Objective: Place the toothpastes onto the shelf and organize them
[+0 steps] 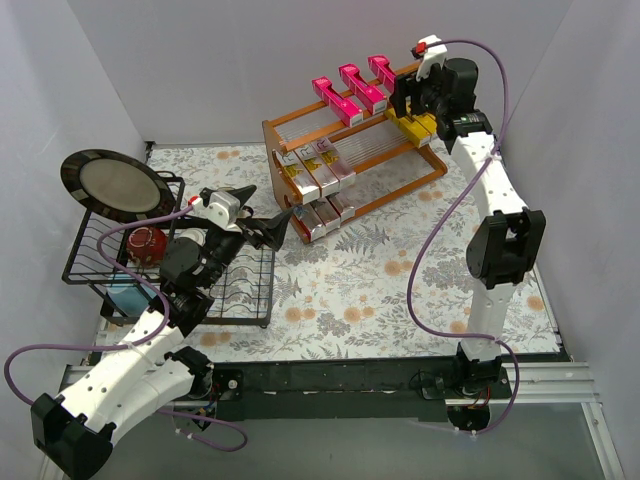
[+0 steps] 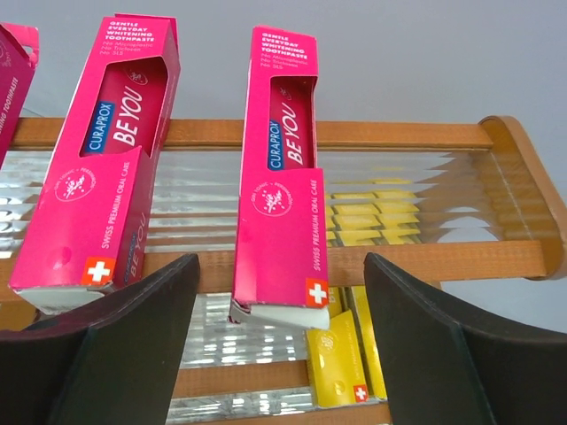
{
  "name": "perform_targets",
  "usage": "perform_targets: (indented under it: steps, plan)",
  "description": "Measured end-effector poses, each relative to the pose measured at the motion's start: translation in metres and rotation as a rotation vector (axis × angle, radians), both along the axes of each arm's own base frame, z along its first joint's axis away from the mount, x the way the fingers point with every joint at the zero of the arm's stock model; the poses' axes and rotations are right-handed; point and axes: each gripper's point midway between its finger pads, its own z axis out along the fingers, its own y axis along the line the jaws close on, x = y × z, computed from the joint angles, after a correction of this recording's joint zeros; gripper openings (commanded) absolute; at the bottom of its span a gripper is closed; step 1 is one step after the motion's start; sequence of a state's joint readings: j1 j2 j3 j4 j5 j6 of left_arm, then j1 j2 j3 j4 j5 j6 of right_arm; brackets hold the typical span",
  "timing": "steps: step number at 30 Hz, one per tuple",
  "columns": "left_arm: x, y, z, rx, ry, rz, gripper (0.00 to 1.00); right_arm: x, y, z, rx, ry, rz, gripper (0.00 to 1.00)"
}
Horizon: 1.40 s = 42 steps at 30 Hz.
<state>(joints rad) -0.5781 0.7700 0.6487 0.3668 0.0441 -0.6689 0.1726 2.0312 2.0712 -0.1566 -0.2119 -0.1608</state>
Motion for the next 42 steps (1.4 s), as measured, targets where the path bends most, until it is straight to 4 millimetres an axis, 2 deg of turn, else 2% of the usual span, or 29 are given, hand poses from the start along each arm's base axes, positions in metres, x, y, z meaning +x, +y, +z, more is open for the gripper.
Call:
perform_targets:
  steps: [4, 8, 11, 16, 20, 24, 28, 31, 34, 37, 42]
  plan:
    - [0.000, 0.001, 0.001, -0.003, -0.003, 0.003, 0.98, -0.009, -0.006, 0.012, -0.001, -0.013, -0.025, 0.92]
    - [-0.003, 0.004, 0.006, -0.012, -0.013, 0.008, 0.98, -0.036, -0.016, 0.038, 0.002, -0.043, -0.058, 0.95]
    - [-0.005, 0.009, 0.011, -0.028, -0.026, 0.024, 0.98, -0.071, -0.028, 0.065, 0.013, -0.088, -0.094, 0.95]
    - [-0.011, 0.024, 0.026, -0.080, -0.050, 0.076, 0.98, -0.149, -0.057, 0.094, 0.052, -0.171, -0.192, 0.96]
    - [-0.017, 0.044, 0.039, -0.134, -0.068, 0.135, 0.98, -0.213, -0.087, 0.087, 0.094, -0.204, -0.308, 0.97]
    - [-0.025, 0.071, 0.056, -0.201, -0.087, 0.222, 0.98, -0.267, -0.114, 0.076, 0.146, -0.231, -0.418, 0.98]
    - [-0.042, 0.099, 0.082, -0.268, -0.114, 0.290, 0.98, -0.315, -0.134, 0.073, 0.226, -0.277, -0.496, 0.98]
    - [-0.063, 0.118, 0.102, -0.317, -0.138, 0.318, 0.98, -0.347, -0.144, 0.068, 0.281, -0.317, -0.522, 0.99]
    - [-0.083, 0.136, 0.109, -0.362, -0.151, 0.340, 0.98, -0.370, -0.150, 0.062, 0.317, -0.355, -0.536, 0.99]
    - [-0.098, 0.148, 0.105, -0.394, -0.141, 0.351, 0.98, -0.382, -0.155, 0.045, 0.323, -0.362, -0.549, 0.99]
    - [-0.105, 0.155, 0.091, -0.398, -0.092, 0.364, 0.98, -0.393, -0.160, 0.011, 0.312, -0.341, -0.569, 0.99]
